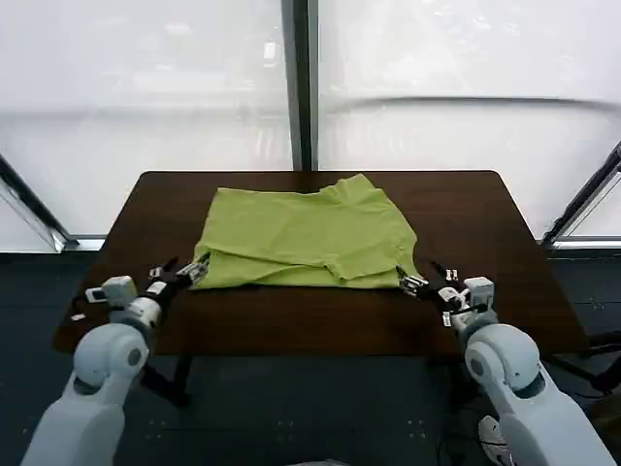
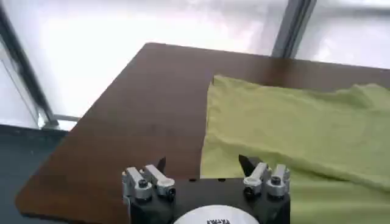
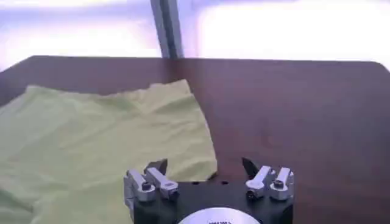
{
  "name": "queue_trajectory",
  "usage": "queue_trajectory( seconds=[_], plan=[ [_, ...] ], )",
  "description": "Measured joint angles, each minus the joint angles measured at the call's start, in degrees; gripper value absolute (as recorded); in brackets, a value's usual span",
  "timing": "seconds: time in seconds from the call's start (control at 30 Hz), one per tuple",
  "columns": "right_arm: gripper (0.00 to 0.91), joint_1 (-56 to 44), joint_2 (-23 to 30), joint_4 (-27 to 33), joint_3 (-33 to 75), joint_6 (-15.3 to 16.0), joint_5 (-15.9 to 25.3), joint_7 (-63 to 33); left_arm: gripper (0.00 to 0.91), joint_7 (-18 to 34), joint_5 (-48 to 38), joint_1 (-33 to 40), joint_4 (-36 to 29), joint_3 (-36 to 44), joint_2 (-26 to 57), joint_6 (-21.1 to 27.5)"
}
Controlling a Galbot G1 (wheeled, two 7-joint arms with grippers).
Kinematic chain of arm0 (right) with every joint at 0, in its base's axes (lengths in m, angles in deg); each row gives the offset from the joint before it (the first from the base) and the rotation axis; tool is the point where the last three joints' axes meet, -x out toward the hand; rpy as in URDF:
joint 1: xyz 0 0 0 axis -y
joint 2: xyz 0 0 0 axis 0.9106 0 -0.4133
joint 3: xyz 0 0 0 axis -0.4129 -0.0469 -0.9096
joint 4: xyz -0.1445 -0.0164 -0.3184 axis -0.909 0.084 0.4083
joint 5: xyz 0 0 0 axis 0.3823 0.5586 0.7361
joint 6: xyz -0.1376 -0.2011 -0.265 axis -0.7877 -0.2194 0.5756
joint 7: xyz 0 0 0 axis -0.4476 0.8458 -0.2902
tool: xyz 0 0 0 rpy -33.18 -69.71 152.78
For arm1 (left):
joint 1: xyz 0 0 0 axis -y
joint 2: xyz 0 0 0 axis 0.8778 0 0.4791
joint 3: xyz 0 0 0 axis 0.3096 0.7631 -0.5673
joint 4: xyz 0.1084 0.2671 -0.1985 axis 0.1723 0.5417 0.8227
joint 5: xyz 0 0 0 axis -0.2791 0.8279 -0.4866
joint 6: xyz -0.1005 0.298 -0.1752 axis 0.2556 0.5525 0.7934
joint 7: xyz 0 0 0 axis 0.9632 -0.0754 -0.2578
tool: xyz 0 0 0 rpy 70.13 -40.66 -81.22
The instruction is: Fold and organize the clothes.
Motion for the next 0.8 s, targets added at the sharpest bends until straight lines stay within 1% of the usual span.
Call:
queue_trajectory(
  seconds=[0.23,0.33,0.53,0.57,0.6,0.63,0.67,0.73,0.8],
  plan=[
    [0.878,-1.39,0.00,-0.23,-0.12,0.07,0.19,0.07,0.878,-0.45,2.00,-3.93,-0.35,-0.15,-2.03,-0.54],
    [0.878,-1.66,0.26,1.25,-0.69,-0.18,0.42,0.31,0.878,-0.46,2.26,-4.74,-0.74,-0.14,-2.54,-0.55],
    [0.878,-1.61,-0.39,0.73,-0.71,-0.23,-0.06,-0.22,0.868,-0.45,2.86,-5.78,-0.85,-0.12,-3.10,-0.58],
    [0.878,-1.62,-0.62,0.53,-0.70,-0.21,-0.25,-0.38,0.848,-0.45,2.87,-5.94,-0.85,-0.20,-3.11,-0.62],
    [0.878,-1.64,-0.89,0.30,-0.68,-0.15,-0.56,-0.62,0.809,-0.45,2.86,-6.11,-0.85,-0.30,-3.12,-0.65],
    [0.848,-1.65,-1.20,0.18,-0.62,-0.05,-0.89,-0.93,0.780,-0.45,2.87,-6.26,-0.86,-0.38,-3.12,-0.67],
    [0.819,-1.68,-1.56,-0.01,-0.55,0.11,-1.33,-1.26,0.722,-0.45,2.86,-6.40,-0.85,-0.47,-3.12,-0.70],
    [0.790,-1.69,-2.40,-0.40,-0.40,0.50,-2.05,-1.71,0.673,-0.46,2.83,-6.58,-0.86,-0.54,-3.12,-0.73],
    [0.790,-1.68,-3.00,-0.68,-0.23,0.97,-2.65,-1.97,0.624,-0.47,2.79,-6.77,-0.86,-0.57,-3.22,-0.80]
  ],
)
